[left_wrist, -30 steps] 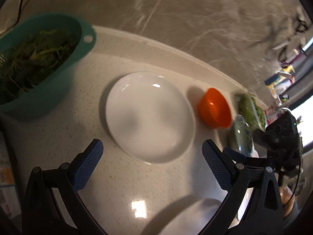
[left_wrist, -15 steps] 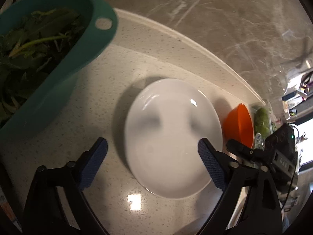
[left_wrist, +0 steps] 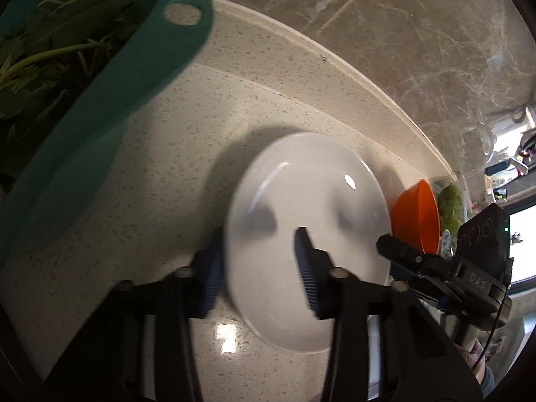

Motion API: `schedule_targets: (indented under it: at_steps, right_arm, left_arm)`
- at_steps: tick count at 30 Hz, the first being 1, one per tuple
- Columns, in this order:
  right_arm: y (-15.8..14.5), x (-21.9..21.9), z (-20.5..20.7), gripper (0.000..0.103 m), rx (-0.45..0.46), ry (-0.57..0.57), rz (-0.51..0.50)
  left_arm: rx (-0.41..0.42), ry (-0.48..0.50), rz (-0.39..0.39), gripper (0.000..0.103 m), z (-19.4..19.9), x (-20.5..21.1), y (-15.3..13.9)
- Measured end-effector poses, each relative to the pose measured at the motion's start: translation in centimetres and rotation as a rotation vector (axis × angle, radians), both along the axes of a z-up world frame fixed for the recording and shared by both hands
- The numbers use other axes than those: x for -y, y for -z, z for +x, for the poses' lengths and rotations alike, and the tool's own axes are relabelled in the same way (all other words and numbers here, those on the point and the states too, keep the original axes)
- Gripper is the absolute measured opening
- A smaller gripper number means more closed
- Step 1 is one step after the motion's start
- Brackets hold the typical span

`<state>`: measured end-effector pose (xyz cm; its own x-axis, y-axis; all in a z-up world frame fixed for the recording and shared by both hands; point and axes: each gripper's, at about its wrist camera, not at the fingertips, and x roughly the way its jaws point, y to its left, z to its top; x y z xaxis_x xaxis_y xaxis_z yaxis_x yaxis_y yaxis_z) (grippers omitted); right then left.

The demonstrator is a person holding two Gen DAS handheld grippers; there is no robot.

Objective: Organize plates and bowls

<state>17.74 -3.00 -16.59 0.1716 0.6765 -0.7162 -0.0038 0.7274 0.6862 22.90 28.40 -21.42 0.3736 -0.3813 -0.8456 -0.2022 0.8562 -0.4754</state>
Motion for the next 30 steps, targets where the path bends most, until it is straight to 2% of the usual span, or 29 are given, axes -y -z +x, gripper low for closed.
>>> schedule_targets:
  at_steps: [2,4,6,11,15,24,30]
  right_arm:
    - [0.1,0.0,0.1,0.031,0.004,-0.004,-0.031]
    - [0.5,0.7,0.2,0.012,-0.006,0.006,-0.050]
    - [1.0,1.4,0.2,0.007,-0.014,0.011,-0.039]
    - [0.2,0.3,0.0,0.010,0.048,-0.041,-0.127]
    - [0.3,1.0,-0.2,0.010,0.041,-0.027,-0.112]
    - [-0.9,1.5,-1.4,0.012,0.064,-0.021,-0.116]
    - [-3.2,1.7,-2.8,0.013,0.130,-0.028,-0.149]
  left_arm:
    - [-0.006,-0.010,-0.002,0.021,0.1,-0.2,0.2]
    - [-0.010,-0.006,-0.003,0.015,0.1,-0.4,0.4]
    - [-0.008,0.001,-0.007,0.015,0.1,-0.5,0.5]
    - [0.005,0.021,0.041,0.015,0.2,0.5,0.4]
    - [0.008,0.025,0.054,0.008,-0.2,1.0,0.4]
    - [0.040,0.051,0.083,0.008,-1.7,2.7,-0.8]
    - [0.070,0.076,0.084,0.008,-3.8,4.6,-2.2]
